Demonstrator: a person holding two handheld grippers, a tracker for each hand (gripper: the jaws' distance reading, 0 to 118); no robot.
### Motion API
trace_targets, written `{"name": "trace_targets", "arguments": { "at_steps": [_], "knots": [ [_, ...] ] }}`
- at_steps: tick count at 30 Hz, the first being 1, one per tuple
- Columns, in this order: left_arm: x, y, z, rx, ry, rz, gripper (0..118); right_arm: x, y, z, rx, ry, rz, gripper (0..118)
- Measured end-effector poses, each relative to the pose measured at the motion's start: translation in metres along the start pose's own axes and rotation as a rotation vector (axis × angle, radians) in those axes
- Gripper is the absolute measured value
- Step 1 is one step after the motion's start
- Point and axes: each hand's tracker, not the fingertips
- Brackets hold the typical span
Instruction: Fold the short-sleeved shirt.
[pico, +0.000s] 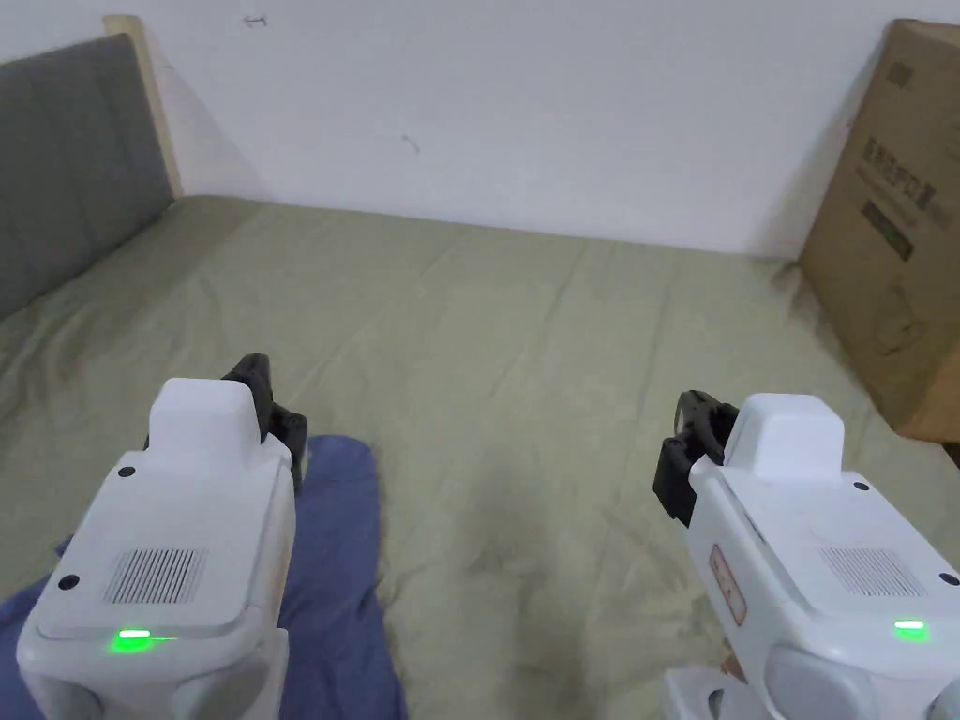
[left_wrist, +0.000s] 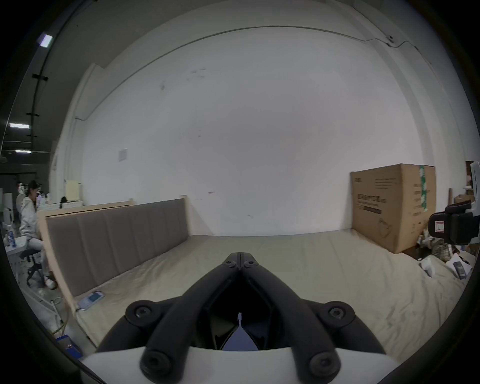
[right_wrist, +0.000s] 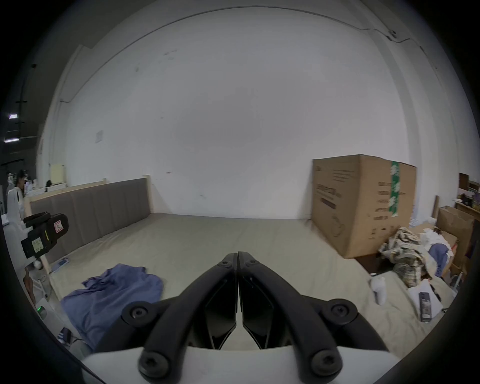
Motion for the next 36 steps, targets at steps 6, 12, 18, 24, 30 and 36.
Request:
{"name": "trace_targets", "arguments": {
  "at_steps": [6, 12, 18, 24, 30, 36],
  "knots": [
    [-0.066, -0.006, 0.026, -0.013, 0.202, -0.01, 0, -0.064, 0.007, -0.028, 0.007, 0.209, 0.034, 0],
    [-0.116, -0.01, 0.048, -0.037, 0.36, 0.033, 0, -0.118, 0.011, -0.04, 0.012, 0.366, 0.045, 0],
    [-0.14, -0.012, 0.059, -0.04, 0.433, 0.034, 0, -0.14, 0.011, -0.04, 0.014, 0.414, 0.078, 0],
    [-0.144, -0.014, 0.057, -0.048, 0.437, 0.041, 0, -0.137, 0.011, -0.044, 0.003, 0.414, 0.068, 0],
    [-0.144, -0.012, 0.035, -0.137, 0.368, 0.075, 35, -0.132, 0.011, -0.045, 0.002, 0.403, 0.073, 0],
    [-0.143, -0.01, -0.028, -0.305, 0.237, 0.018, 118, -0.124, 0.012, -0.049, -0.005, 0.379, 0.075, 0]
  ]
}}
